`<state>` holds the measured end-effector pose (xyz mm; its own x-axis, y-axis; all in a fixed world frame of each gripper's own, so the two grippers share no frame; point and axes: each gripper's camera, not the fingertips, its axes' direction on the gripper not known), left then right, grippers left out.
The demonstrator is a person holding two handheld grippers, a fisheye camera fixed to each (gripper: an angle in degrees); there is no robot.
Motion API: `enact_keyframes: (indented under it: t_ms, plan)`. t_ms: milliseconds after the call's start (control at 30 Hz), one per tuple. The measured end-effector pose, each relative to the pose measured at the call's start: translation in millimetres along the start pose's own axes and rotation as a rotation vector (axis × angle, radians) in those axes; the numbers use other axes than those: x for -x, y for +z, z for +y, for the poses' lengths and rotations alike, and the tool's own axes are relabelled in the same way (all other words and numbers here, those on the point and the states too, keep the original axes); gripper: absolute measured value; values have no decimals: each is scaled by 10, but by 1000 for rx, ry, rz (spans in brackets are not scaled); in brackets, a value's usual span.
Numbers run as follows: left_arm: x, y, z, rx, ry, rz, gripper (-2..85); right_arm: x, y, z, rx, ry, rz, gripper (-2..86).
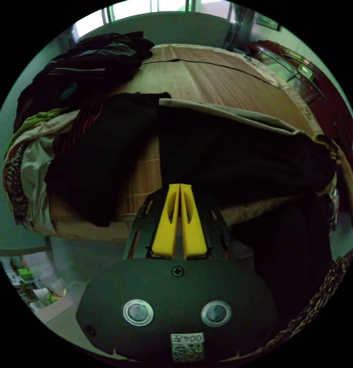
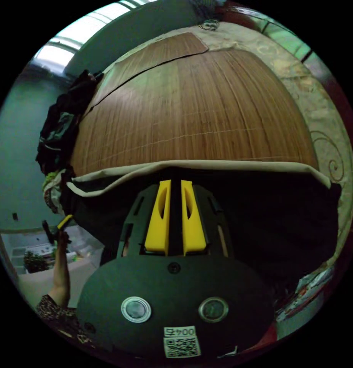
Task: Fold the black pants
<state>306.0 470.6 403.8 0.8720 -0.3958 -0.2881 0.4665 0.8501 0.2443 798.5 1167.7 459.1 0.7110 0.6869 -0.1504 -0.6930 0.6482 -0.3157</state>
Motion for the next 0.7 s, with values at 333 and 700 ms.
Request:
enact_keyframes:
  t_ms: [333,700]
  plan:
    - [-316,-216,64,-123,-43,32,7,1339,377,369,-47,-486,-20,50]
    - [-72,-581,343,-294,-30,330,2,2529,1156,-214,222,-639,-18,40]
